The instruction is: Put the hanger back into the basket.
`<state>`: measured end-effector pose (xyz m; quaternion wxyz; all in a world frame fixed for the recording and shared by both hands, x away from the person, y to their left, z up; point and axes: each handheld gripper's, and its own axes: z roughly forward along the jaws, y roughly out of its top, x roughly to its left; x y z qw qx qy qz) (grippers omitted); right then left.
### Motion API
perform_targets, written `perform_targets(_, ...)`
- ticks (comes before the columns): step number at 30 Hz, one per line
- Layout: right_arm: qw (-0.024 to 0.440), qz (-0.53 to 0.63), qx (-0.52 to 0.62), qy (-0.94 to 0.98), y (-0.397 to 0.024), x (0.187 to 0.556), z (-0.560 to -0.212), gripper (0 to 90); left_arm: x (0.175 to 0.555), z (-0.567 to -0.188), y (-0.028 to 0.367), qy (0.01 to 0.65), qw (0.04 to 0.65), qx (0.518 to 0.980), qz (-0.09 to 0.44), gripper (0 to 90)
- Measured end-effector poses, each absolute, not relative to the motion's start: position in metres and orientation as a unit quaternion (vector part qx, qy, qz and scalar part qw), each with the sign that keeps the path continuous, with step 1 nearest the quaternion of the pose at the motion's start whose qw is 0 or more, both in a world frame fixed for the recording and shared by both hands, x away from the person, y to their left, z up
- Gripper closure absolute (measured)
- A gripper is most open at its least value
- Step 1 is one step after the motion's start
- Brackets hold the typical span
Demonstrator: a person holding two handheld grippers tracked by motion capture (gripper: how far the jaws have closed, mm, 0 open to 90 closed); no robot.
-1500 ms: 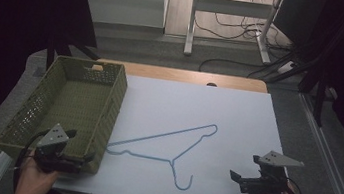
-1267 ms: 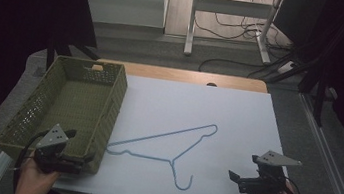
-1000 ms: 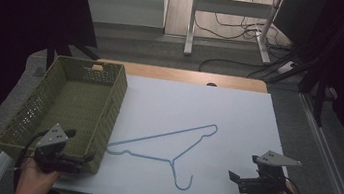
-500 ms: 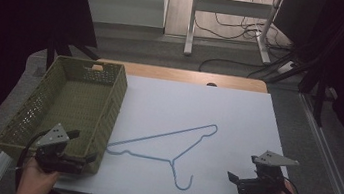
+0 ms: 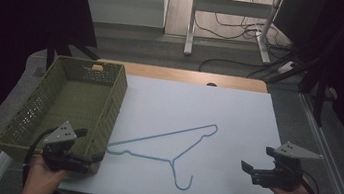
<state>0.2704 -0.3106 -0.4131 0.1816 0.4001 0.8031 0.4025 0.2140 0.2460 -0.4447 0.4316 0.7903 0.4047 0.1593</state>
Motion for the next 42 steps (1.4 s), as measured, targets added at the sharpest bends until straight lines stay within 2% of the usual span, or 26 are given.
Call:
perform_targets(19,0.136,0.39,0.37,0.832,-0.267,0.272,-0.421,0.0,0.228,-0.434,0.202,0.355,0.446,0.81,0.135,2.0)
perform_targets(33,0.098,0.385,0.343,0.851,-0.24,0.273,-0.432,0.0,0.247,-0.449,0.166,0.321,0.445,0.83,0.102,1.7)
perform_targets(42,0.085,0.383,0.319,0.863,-0.223,0.272,-0.441,10.3,0.263,-0.462,0.153,0.315,0.443,0.836,0.077,2.1)
